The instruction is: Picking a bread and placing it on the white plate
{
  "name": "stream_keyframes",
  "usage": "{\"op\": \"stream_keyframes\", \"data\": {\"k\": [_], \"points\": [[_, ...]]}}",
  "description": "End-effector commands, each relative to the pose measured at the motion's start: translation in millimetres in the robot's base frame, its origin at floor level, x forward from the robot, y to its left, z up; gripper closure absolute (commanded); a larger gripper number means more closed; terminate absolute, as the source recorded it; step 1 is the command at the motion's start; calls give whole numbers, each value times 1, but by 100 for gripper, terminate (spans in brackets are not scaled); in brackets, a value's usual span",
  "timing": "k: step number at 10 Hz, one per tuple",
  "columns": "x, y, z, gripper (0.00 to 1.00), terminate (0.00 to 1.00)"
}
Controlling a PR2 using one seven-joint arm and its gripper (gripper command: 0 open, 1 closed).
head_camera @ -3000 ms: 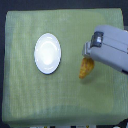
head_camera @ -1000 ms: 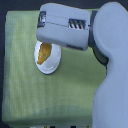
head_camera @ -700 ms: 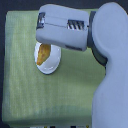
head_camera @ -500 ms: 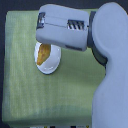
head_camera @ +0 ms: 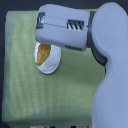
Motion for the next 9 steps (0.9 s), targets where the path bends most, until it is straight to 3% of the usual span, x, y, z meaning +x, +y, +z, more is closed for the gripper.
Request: {"op": "stream_keyframes", "data": {"k": [1, 9], "points": [[-5, 7, 4, 0, 0], [-11, 3, 13, 0, 0]]}}
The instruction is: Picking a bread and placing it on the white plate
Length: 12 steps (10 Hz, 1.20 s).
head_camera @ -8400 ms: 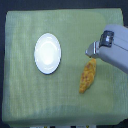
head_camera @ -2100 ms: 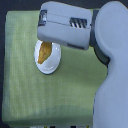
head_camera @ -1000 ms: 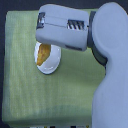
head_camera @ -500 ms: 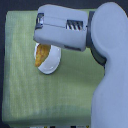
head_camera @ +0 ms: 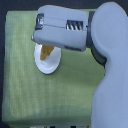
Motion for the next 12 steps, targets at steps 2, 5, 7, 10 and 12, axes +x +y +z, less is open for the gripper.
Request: {"op": "stream_keyframes", "data": {"k": [2, 5, 7, 10, 12], "points": [[-4, -3, 16, 0, 0], [9, -8, 62, 0, 0], [37, -32, 122, 0, 0], [52, -79, 168, 0, 0], [50, -96, 169, 0, 0]]}}
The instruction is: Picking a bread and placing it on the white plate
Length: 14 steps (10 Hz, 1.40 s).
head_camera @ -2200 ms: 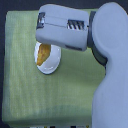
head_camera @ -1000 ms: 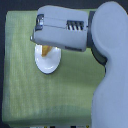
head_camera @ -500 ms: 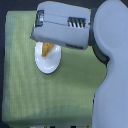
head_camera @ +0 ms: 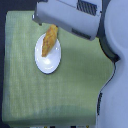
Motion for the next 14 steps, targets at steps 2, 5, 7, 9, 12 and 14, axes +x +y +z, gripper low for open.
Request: {"op": "stream_keyframes", "data": {"k": [2, 5, 7, 9, 12, 14], "points": [[5, -85, 45, 0, 0], [-1, -150, 36, 0, 0], [-10, -206, 29, 0, 0], [-19, -263, 23, 0, 0], [-37, -303, 11, 0, 0], [-52, -313, 4, 0, 0]]}}
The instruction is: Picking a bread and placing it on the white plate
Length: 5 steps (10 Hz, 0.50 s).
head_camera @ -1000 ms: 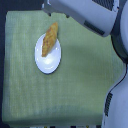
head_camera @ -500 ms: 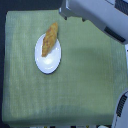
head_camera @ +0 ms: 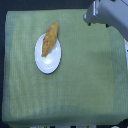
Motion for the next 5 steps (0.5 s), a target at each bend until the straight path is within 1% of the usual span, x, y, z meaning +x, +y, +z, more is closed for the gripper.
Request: {"op": "stream_keyframes", "data": {"k": [1, 2, 3, 5], "points": [[-39, -53, -21, 0, 0], [-45, -56, -25, 0, 0], [-46, -70, -29, 0, 0], [-52, -72, -33, 0, 0]]}}
